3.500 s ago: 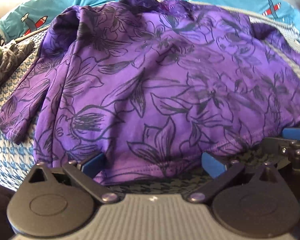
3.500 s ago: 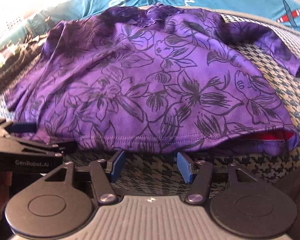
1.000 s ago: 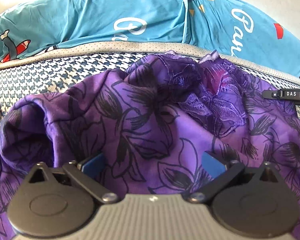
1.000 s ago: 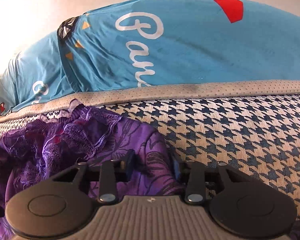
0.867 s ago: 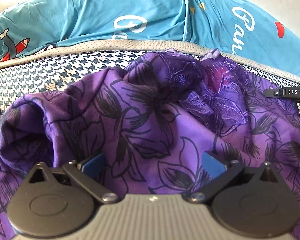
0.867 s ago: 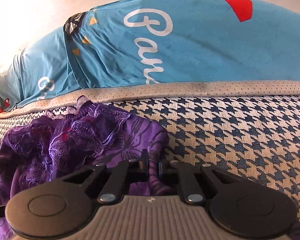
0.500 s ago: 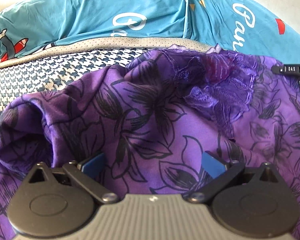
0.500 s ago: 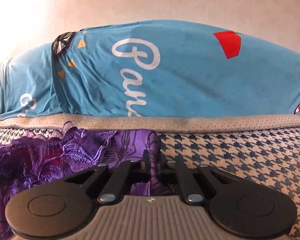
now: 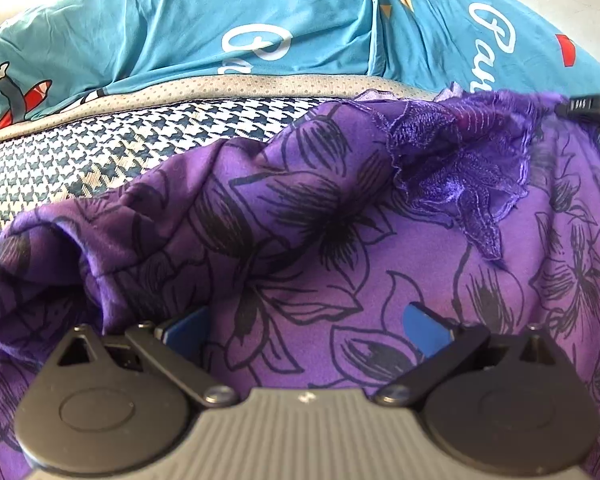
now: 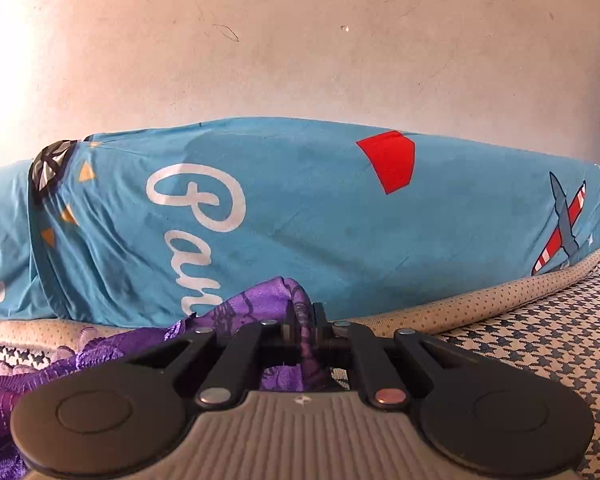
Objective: Fold clothes
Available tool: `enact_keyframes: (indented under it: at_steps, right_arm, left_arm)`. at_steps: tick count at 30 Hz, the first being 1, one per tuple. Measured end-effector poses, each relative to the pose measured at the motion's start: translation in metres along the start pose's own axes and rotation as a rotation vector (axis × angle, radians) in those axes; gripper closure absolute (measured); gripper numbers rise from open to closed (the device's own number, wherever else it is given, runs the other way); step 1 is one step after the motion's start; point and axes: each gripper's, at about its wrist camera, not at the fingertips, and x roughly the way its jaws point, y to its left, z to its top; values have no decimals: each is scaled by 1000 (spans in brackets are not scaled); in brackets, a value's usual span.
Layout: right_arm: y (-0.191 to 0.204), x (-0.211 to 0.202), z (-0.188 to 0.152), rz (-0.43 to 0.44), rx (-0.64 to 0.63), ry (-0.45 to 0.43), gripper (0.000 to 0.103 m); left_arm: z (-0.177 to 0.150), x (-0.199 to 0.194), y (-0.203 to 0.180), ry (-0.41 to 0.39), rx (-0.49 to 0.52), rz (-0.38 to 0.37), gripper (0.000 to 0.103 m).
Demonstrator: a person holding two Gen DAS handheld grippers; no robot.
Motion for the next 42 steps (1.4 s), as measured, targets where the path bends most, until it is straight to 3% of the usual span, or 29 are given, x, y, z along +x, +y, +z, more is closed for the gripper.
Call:
enact_keyframes:
  at_steps: [4, 5, 7, 9, 19, 28, 32, 37, 42]
  right_arm:
    - [-2, 24, -14, 25, 14, 143, 96]
    - [-4, 22, -13, 28, 26, 139, 94]
    - [-7, 13, -5, 35, 62, 115, 72]
    - [-16, 1, 2, 51, 123, 87, 65]
    - [-69, -57, 5, 33, 214, 109, 65]
    - [-145, -103, -11, -108, 285, 182, 60]
    - [-176, -123, -28, -111, 344, 220, 58]
    - [-196, -148, -45, -142, 300, 242, 38]
    - [-223, -161, -62, -169, 418, 312, 38]
  left_arm:
    - [-1, -2, -3, -3, 6, 1, 0]
    - [-1, -3, -3, -4, 3, 0, 0]
    - [-2, -4, -3, -5, -2, -4, 0]
    - [-2, -6, -4, -6, -8, -8, 0]
    - [-3, -17, -14, -32, 0, -9, 0]
    - [-6, -24, -27, -45, 35, -27, 0]
    - [-8, -28, -30, -47, 39, -35, 0]
    - [-10, -33, -38, -53, 50, -45, 0]
    - [-13, -33, -46, -51, 71, -37, 0]
